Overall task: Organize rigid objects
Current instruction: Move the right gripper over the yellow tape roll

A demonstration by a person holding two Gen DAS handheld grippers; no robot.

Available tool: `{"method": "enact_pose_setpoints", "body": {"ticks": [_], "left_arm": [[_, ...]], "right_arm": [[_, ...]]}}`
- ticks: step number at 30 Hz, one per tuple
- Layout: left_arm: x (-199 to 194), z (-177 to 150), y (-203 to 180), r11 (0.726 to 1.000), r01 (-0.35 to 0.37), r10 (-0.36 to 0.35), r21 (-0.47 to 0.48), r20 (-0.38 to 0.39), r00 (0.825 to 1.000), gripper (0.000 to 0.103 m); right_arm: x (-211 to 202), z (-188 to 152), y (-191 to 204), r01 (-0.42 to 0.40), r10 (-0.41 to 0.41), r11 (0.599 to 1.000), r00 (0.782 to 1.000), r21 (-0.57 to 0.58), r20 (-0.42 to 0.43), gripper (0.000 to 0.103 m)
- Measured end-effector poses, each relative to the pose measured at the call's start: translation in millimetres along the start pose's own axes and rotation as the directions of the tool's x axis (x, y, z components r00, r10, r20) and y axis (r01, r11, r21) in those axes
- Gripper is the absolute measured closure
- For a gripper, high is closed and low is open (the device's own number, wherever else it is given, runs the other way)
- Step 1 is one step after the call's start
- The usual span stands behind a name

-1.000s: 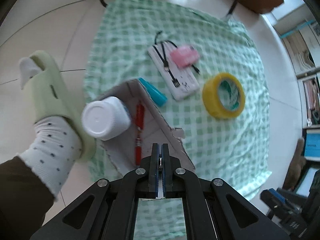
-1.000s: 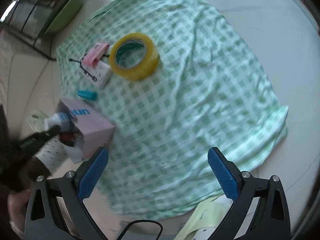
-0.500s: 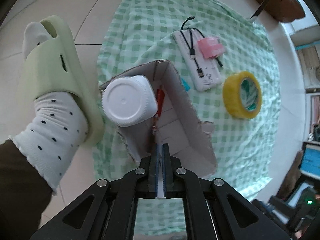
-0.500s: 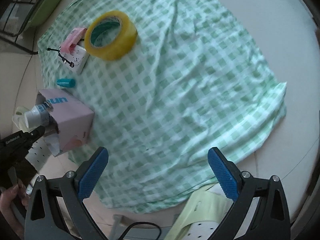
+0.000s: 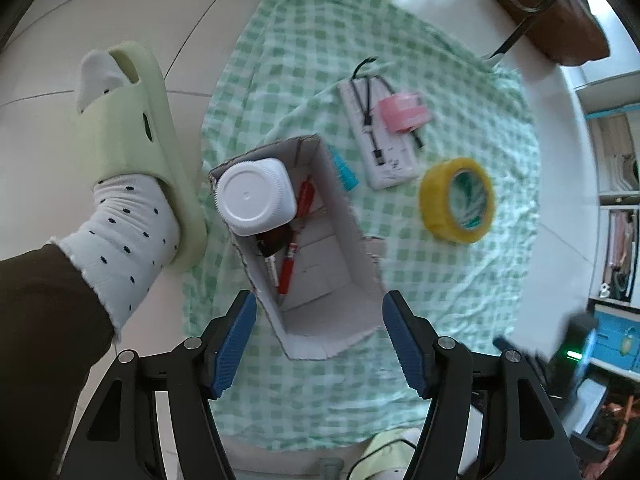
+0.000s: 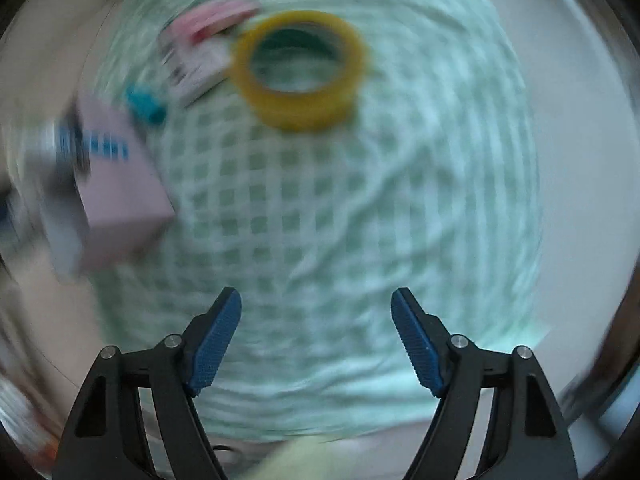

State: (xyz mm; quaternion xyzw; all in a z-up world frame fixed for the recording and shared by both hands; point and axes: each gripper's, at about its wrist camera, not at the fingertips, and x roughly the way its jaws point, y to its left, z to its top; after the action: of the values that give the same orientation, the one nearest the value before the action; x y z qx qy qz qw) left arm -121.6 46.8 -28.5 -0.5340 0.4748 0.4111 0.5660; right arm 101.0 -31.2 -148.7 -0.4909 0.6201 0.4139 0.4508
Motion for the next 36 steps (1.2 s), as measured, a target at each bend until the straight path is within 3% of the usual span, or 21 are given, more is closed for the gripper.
{"method": "enact_pose_setpoints", "body": {"ticks": [2, 4, 7, 9, 12, 15, 17, 18, 21, 24, 25, 27, 28, 31, 32, 33, 35, 36], "left_arm": [[-9, -3, 0, 1.0, 0.004, -0.004, 0.003, 0.021, 1.0, 0.039], [-15, -5, 1, 1.0, -0.005, 0.005, 0.005, 0.034, 0.999, 0.039], [-21, -6, -2, 0.997, -0.067, 0.066, 0.022, 0.07, 0.995, 0.039], [-25, -8, -5, 0.996, -0.088, 0.085, 0.02, 0.091, 0.992, 0.039], [-26, -12, -4, 0.997, -0.069, 0.07, -0.013, 0.089, 0.994, 0.039], [-24, -11, -3, 0.998, -0.067, 0.068, -0.014, 0.078, 0.995, 0.039], [-24, -10, -1, 0.997, -0.077, 0.078, -0.019, 0.08, 0.994, 0.039], [-23, -8, 0, 0.997, -0.076, 0.078, -0.02, 0.077, 0.994, 0.039], [-22, -4, 2, 0.997, -0.069, 0.071, -0.024, 0.08, 0.994, 0.039], [-22, -1, 4, 0.996, -0.075, 0.078, -0.038, 0.085, 0.993, 0.039], [-22, -2, 4, 0.997, -0.065, 0.069, -0.049, 0.087, 0.994, 0.039], [-24, -2, 5, 0.997, -0.034, 0.04, -0.069, 0.087, 0.995, 0.039], [-25, -3, 5, 0.997, -0.019, 0.025, -0.072, 0.088, 0.996, 0.039], [-29, -6, 2, 0.999, -0.015, 0.02, -0.051, 0.094, 0.995, 0.039], [-31, -7, 3, 0.999, -0.012, 0.016, -0.041, 0.096, 0.995, 0.039], [-33, -10, 2, 0.999, -0.013, 0.016, -0.031, 0.1, 0.995, 0.039], [-38, -15, 3, 1.0, -0.016, 0.017, -0.018, 0.108, 0.994, 0.039], [-38, -18, 4, 1.0, -0.022, 0.023, -0.009, 0.106, 0.994, 0.039]], "right_arm": [[5, 13, 20, 0.086, -0.085, 0.976, 0.996, -0.201, 0.013, 0.018], [8, 22, 40, 0.166, -0.154, 0.92, 0.986, -0.356, 0.063, 0.01], [13, 36, 60, 0.267, -0.214, 0.828, 0.963, -0.493, 0.162, 0.01], [20, 50, 68, 0.285, -0.217, 0.789, 0.958, -0.544, 0.187, 0.01], [34, 74, 71, 0.254, -0.199, 0.779, 0.967, -0.573, 0.158, 0.023], [52, 103, 68, 0.258, -0.222, 0.805, 0.966, -0.534, 0.131, 0.024], [61, 118, 64, 0.245, -0.225, 0.832, 0.969, -0.497, 0.101, 0.032], [65, 124, 58, 0.196, -0.189, 0.863, 0.98, -0.465, 0.062, 0.059], [53, 131, 46, 0.062, -0.04, 0.921, 0.997, -0.385, 0.066, 0.068], [29, 130, 33, -0.062, 0.094, 0.95, 0.991, -0.305, 0.091, 0.076], [20, 130, 25, -0.135, 0.161, 0.957, 0.984, -0.257, 0.082, 0.097], [5, 126, 14, -0.337, 0.352, 0.926, 0.934, -0.172, 0.064, 0.101], [-5, 120, 15, -0.37, 0.386, 0.913, 0.92, -0.175, 0.068, 0.101], [-16, 101, 26, -0.161, 0.19, 0.955, 0.977, -0.25, 0.095, 0.1], [-15, 96, 26, -0.118, 0.145, 0.961, 0.985, -0.252, 0.092, 0.098], [-13, 90, 27, -0.079, 0.102, 0.964, 0.992, -0.252, 0.08, 0.089], [-2, 85, 14, -0.02, 0.038, 0.965, 0.997, -0.262, 0.061, 0.06], [2, 81, 11, 0.022, -0.005, 0.96, 0.998, -0.28, 0.063, 0.036]]}}
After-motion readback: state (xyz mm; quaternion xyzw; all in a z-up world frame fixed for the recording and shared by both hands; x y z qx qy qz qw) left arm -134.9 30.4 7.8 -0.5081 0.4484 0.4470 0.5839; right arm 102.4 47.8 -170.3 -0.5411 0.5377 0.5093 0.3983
